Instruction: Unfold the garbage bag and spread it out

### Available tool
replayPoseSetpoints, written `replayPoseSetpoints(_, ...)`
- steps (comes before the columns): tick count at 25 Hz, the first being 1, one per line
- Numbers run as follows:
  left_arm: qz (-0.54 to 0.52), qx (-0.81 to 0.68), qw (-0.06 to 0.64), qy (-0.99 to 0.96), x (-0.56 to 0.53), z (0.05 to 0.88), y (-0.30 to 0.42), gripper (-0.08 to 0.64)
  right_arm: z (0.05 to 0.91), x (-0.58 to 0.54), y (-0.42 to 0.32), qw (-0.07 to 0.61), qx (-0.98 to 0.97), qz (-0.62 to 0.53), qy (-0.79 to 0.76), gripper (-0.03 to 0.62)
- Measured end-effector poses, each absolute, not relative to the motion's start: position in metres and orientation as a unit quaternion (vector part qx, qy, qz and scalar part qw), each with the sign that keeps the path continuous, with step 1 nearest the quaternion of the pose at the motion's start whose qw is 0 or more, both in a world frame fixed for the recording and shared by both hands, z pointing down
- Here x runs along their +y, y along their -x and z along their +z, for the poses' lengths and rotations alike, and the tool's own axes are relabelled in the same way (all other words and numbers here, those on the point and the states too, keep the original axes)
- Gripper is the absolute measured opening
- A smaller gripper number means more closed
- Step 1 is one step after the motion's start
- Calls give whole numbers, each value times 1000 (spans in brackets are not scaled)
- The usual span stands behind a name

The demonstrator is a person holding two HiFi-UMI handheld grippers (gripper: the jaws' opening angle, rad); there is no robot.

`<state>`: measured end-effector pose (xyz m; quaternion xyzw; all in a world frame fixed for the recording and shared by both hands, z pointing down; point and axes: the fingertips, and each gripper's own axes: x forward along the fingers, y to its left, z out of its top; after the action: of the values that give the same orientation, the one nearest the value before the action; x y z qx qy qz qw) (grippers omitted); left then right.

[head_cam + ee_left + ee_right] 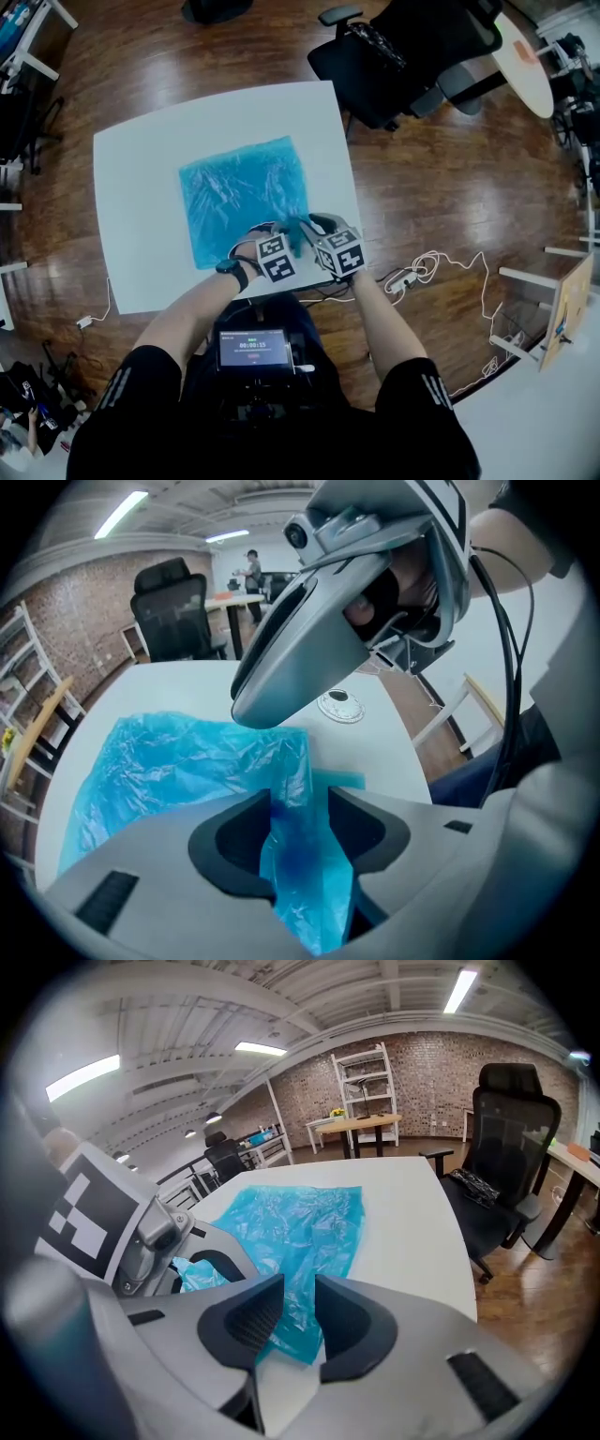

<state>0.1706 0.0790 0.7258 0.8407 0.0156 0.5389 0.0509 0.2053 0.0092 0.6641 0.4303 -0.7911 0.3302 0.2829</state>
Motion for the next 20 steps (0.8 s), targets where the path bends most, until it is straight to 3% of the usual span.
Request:
replayPoseSetpoints(8, 511, -11, 133, -849, 76, 722, -171, 110, 660, 19, -206, 268, -791, 337, -435, 133)
replayPoseSetpoints(12, 491, -16, 178, -853, 75, 717, -170, 29, 666, 23, -209, 269, -789, 340, -436, 132)
replayPoseSetpoints(20, 457, -31, 232, -858, 71, 707, -167, 2, 665, 25, -209, 270, -789, 337, -437, 133)
